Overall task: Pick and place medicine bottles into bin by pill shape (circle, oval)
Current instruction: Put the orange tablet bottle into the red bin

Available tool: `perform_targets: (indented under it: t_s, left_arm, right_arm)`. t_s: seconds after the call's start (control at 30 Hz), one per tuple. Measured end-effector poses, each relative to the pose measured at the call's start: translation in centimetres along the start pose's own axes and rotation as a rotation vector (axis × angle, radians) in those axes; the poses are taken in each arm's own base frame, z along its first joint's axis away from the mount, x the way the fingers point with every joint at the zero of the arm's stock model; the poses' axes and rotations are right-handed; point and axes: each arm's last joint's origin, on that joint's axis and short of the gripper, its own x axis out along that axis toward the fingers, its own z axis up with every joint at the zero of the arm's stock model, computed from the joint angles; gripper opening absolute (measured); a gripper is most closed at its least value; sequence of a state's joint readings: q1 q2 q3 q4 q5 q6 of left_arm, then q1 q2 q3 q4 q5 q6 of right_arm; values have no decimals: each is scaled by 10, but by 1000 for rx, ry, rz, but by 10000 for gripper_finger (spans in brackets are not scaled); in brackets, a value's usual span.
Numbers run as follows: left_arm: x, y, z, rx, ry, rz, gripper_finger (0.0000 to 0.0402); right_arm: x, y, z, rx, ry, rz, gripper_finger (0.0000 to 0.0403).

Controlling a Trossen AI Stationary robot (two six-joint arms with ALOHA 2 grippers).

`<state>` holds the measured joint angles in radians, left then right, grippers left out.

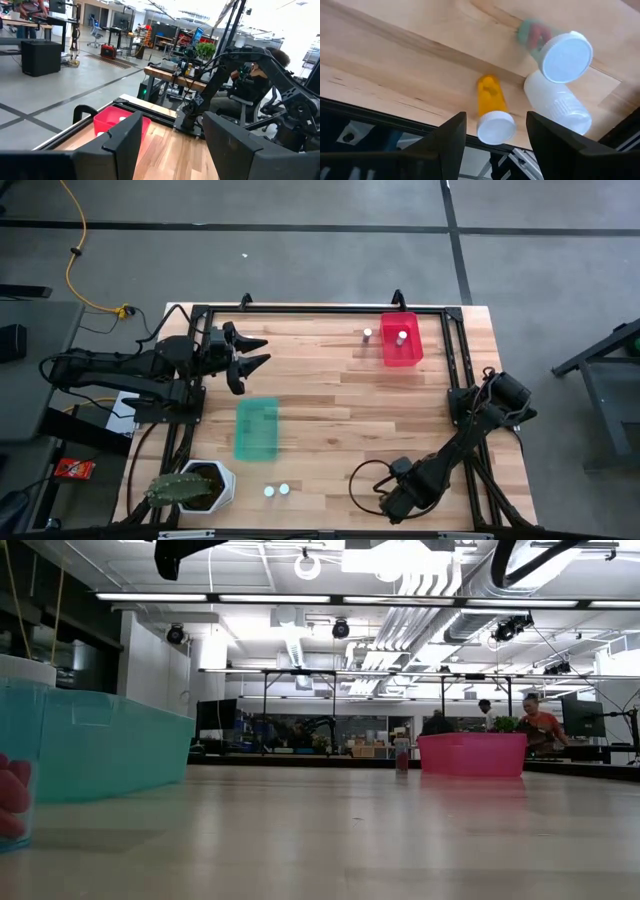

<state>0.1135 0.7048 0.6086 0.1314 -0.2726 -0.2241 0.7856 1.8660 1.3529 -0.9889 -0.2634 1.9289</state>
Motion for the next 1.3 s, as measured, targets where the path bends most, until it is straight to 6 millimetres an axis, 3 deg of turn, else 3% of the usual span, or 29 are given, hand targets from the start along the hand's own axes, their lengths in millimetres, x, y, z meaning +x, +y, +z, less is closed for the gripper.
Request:
perform_targets:
  t_s: [0.67, 0.97, 1.13, 1.3]
  left_arm:
    - [0, 0, 0, 0, 0, 0, 200]
    - [0, 0, 0, 0, 0, 0, 200]
    - [0, 0, 0, 0, 0, 0, 200]
    - [0, 0, 0, 0, 0, 0, 200]
  right_arm:
    - [11, -2, 3, -2, 34, -2, 169]
    - [8, 1, 1, -37, 45, 18, 106]
    - [-17, 0, -6, -240, 30, 51, 91]
    - [-73, -16, 7, -499, -152, 110, 99]
